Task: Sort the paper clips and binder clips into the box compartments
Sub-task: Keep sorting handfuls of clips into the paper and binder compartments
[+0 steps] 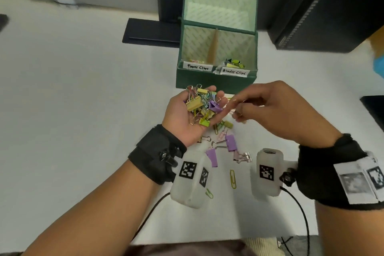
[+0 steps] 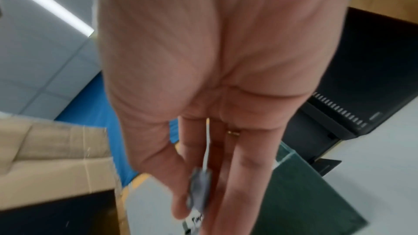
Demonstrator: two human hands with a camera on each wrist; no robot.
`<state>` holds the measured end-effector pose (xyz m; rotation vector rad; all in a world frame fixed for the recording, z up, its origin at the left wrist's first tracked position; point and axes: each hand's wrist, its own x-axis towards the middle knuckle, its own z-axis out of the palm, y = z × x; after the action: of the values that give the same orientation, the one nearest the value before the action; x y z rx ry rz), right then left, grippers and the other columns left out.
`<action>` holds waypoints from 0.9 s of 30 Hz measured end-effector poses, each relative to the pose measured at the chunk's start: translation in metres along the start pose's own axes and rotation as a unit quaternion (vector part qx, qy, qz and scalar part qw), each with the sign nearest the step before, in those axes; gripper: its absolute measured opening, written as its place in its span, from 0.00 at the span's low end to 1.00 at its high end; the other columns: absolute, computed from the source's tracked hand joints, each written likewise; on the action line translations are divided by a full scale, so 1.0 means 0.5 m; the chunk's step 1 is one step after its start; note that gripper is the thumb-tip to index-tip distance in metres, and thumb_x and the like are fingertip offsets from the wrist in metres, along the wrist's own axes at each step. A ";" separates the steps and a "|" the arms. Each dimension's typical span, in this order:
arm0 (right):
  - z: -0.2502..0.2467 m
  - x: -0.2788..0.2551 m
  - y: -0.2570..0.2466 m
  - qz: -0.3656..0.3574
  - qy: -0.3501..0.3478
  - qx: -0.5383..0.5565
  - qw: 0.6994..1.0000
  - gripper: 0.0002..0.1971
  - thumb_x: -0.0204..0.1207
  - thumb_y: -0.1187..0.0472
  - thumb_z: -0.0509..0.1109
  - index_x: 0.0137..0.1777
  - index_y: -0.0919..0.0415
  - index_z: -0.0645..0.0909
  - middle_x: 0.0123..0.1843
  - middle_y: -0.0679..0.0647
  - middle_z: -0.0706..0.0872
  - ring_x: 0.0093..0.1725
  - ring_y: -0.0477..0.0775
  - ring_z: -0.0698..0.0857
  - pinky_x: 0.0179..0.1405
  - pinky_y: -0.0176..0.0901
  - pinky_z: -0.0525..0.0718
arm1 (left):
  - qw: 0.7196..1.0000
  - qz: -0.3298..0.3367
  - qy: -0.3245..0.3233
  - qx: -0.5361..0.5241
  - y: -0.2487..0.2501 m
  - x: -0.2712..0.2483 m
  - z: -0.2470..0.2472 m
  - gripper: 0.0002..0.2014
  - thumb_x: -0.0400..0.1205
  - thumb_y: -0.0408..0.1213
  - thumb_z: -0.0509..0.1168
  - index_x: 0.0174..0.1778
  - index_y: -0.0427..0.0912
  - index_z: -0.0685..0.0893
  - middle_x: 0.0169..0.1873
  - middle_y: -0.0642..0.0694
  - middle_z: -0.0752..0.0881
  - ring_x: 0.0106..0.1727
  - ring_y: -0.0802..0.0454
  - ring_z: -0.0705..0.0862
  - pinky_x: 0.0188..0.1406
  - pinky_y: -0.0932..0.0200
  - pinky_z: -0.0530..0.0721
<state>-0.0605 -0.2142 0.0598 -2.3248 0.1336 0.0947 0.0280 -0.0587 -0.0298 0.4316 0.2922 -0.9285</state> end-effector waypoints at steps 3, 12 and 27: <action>-0.010 0.035 0.009 -0.014 0.027 0.088 0.996 0.09 0.78 0.68 0.73 0.50 0.54 0.90 0.39 0.48 0.93 0.37 0.47 0.92 0.42 0.35 0.88 | 1.000 0.008 -0.004 -0.007 0.006 0.001 -0.002 0.18 0.85 0.41 0.53 0.59 0.33 0.83 0.51 0.32 0.87 0.50 0.37 0.87 0.55 0.36 0.85; -0.051 0.128 0.027 -0.024 0.206 0.093 0.974 0.06 0.71 0.60 0.81 0.45 0.55 0.88 0.34 0.49 0.91 0.30 0.43 0.87 0.26 0.31 0.82 | 1.000 0.016 -0.022 -0.013 0.014 0.000 -0.004 0.20 0.84 0.42 0.53 0.61 0.33 0.83 0.52 0.32 0.87 0.46 0.39 0.88 0.51 0.40 0.88; 0.000 0.073 -0.041 -0.057 -0.010 -0.098 0.994 0.16 0.67 0.46 0.81 0.56 0.42 0.88 0.49 0.38 0.87 0.48 0.38 0.83 0.45 0.28 0.79 | 1.000 0.020 0.002 -0.016 0.019 0.004 -0.001 0.20 0.87 0.40 0.50 0.64 0.32 0.81 0.55 0.31 0.86 0.52 0.36 0.88 0.46 0.40 0.89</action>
<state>-0.0218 -0.2025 0.0704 -2.5210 -0.0189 0.0768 0.0369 -0.0550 -0.0289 0.4086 0.3003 -0.8834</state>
